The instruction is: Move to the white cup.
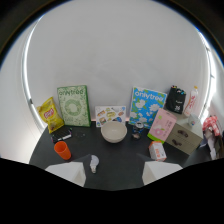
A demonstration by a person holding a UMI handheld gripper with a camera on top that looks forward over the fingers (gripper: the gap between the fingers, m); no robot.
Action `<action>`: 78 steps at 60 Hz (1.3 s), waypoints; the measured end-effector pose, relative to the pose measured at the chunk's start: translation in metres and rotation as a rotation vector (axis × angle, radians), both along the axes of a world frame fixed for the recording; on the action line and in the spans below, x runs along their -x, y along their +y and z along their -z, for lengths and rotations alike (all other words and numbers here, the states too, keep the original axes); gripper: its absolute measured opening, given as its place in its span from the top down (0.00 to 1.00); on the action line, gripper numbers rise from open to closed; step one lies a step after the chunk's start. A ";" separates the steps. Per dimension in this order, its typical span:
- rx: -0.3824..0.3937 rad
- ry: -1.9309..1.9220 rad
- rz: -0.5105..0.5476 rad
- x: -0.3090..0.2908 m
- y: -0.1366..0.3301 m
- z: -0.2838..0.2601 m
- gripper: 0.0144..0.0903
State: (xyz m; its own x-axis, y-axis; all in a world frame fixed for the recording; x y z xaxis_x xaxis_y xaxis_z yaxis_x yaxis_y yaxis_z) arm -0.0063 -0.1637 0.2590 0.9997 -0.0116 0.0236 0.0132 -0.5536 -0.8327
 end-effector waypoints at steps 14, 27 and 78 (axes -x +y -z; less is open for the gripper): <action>0.036 -0.034 0.021 -0.034 -0.019 0.018 0.05; 0.091 -0.039 0.097 -0.113 -0.038 0.044 0.06; -0.096 -0.062 0.138 -0.482 0.129 0.044 0.06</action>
State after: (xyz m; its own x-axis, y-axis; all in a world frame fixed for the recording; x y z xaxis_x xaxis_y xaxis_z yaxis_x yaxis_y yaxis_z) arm 0.4754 -0.0347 0.2147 0.9851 -0.1539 0.0772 -0.0045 -0.4713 -0.8819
